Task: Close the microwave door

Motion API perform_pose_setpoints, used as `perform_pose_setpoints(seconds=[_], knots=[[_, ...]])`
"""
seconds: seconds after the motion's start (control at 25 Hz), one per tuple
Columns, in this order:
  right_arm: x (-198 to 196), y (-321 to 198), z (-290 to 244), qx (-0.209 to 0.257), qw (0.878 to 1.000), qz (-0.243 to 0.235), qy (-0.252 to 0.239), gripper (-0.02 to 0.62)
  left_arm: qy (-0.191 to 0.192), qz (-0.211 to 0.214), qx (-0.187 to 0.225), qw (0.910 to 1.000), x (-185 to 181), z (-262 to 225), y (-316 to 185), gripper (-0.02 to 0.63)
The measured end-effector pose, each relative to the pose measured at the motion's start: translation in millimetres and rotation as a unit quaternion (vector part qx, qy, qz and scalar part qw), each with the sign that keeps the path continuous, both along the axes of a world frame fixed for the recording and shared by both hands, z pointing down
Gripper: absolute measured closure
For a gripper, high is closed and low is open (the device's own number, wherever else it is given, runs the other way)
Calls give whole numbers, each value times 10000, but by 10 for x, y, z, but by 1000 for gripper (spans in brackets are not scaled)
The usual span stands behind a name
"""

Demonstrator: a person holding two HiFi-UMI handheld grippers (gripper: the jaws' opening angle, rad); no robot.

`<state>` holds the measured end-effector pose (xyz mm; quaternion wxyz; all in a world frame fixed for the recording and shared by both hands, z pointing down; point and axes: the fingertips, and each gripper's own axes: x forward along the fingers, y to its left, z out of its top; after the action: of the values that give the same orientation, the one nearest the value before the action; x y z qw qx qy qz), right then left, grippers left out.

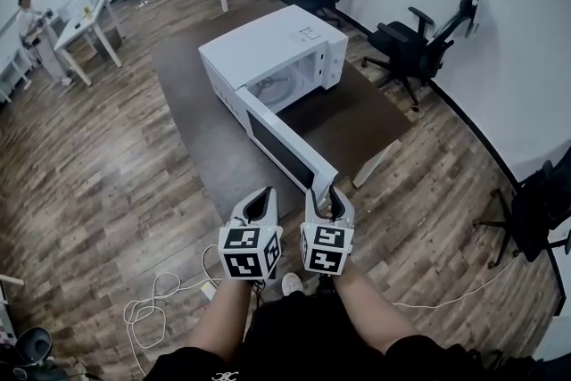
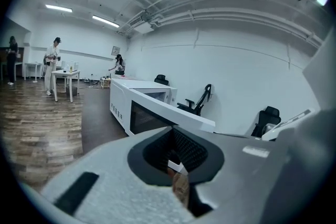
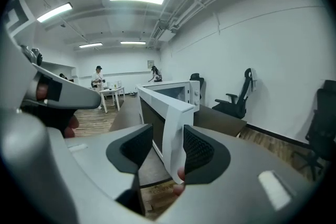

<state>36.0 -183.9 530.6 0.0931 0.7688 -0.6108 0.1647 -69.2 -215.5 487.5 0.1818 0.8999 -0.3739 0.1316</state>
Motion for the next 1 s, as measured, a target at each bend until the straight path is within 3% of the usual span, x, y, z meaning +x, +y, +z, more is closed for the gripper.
perform_pose_setpoints(seconds=[0.44, 1.0], knots=[[180, -183, 50, 48, 9996, 188, 197, 411, -16, -213, -195, 9996, -12, 125, -263, 603], [716, -441, 69, -7, 9993, 246, 275, 420, 20, -99, -71, 9999, 495, 81, -434, 603]])
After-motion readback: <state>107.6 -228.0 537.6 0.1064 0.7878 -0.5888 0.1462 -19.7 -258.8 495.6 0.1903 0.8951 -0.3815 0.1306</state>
